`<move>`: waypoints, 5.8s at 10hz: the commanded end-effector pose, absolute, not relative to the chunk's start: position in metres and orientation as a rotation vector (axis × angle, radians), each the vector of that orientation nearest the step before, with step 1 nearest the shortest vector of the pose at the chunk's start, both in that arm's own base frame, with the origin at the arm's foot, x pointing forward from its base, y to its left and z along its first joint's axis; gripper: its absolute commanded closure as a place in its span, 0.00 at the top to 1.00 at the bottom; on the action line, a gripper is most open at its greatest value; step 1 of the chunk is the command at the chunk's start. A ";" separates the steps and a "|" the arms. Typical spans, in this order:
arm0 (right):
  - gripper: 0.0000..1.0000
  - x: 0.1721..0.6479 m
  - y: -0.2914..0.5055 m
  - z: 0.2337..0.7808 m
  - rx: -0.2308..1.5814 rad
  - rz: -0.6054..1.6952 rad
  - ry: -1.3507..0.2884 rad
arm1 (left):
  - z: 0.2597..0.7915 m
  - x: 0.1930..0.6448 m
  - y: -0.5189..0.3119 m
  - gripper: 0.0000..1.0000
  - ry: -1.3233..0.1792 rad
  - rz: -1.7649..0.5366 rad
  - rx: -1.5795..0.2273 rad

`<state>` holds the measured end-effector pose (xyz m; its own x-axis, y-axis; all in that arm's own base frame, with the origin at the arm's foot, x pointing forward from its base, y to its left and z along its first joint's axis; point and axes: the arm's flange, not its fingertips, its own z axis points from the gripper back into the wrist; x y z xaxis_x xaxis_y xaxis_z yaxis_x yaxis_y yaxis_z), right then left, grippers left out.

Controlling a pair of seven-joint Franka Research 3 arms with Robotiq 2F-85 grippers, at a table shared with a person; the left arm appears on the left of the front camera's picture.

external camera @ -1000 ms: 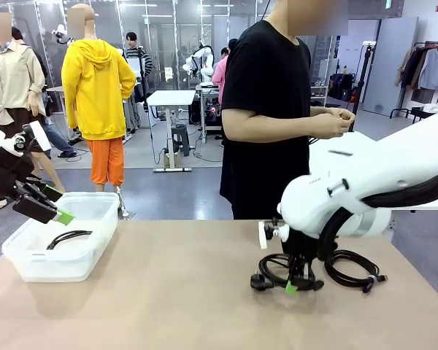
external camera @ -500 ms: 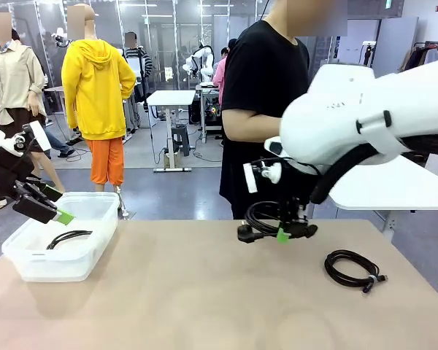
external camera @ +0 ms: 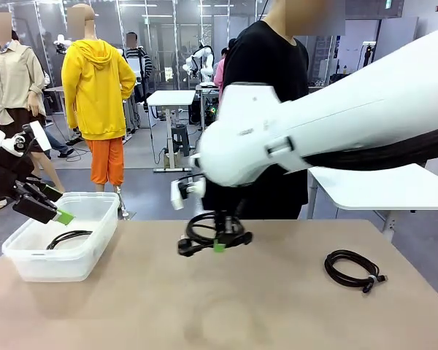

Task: Organize and store the cables.
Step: Place the Power Cable into the Organizing box.

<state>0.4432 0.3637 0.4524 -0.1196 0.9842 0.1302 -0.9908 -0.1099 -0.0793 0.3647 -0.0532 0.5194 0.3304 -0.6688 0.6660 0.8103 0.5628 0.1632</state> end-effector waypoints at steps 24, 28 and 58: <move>1.00 0.409 0.163 0.474 0.459 1.333 -0.502 | 0.526 0.380 -0.175 1.00 -0.587 -1.225 -0.066; 1.00 0.340 0.033 0.480 0.453 1.141 -0.761 | 0.500 0.393 -0.243 1.00 -0.466 -1.371 0.041; 1.00 0.263 -0.208 0.413 0.650 0.988 -1.159 | 0.321 0.467 -0.376 1.00 -0.016 -1.572 0.007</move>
